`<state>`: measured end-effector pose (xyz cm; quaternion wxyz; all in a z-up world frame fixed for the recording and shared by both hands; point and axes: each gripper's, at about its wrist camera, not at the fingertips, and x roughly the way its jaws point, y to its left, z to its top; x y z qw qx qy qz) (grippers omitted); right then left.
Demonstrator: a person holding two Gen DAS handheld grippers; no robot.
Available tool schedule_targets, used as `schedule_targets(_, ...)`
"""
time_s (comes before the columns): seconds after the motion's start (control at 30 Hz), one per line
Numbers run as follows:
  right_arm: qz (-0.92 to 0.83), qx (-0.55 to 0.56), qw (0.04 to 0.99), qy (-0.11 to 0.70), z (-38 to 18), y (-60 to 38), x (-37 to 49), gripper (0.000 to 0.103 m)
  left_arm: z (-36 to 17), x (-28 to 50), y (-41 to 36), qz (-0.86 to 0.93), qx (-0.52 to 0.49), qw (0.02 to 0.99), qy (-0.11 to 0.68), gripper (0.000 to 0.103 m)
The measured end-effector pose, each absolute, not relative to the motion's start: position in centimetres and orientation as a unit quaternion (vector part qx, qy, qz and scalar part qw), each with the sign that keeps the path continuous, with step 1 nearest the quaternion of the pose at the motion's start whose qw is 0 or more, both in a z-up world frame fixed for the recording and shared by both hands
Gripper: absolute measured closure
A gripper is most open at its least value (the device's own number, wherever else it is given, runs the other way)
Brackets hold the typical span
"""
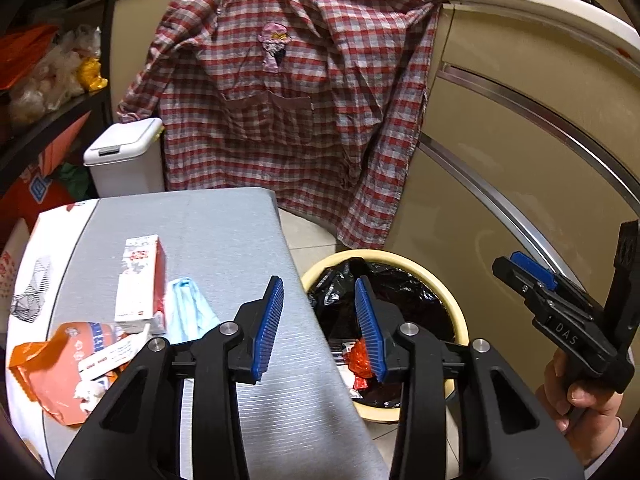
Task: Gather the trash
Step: 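Move both open tools back over the snack packet and blue mask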
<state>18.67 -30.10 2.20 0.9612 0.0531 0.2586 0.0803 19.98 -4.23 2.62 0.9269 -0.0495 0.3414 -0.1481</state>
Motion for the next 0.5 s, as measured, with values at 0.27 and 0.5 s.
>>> schedule_targets(0.27, 0.100, 0.043, 0.960, 0.258, 2.0, -28.2, 18.2, 0.075, 3.7, 18.9, 0.3, -0.128, -0.058, 0.934, 0.328, 0.075)
schedule_targets(0.5, 0.122, 0.036, 0.959, 0.252, 2.4, -25.8, 17.9, 0.087, 4.4, 17.9, 5.2, -0.096, -0.075, 0.941, 0.317, 0.077)
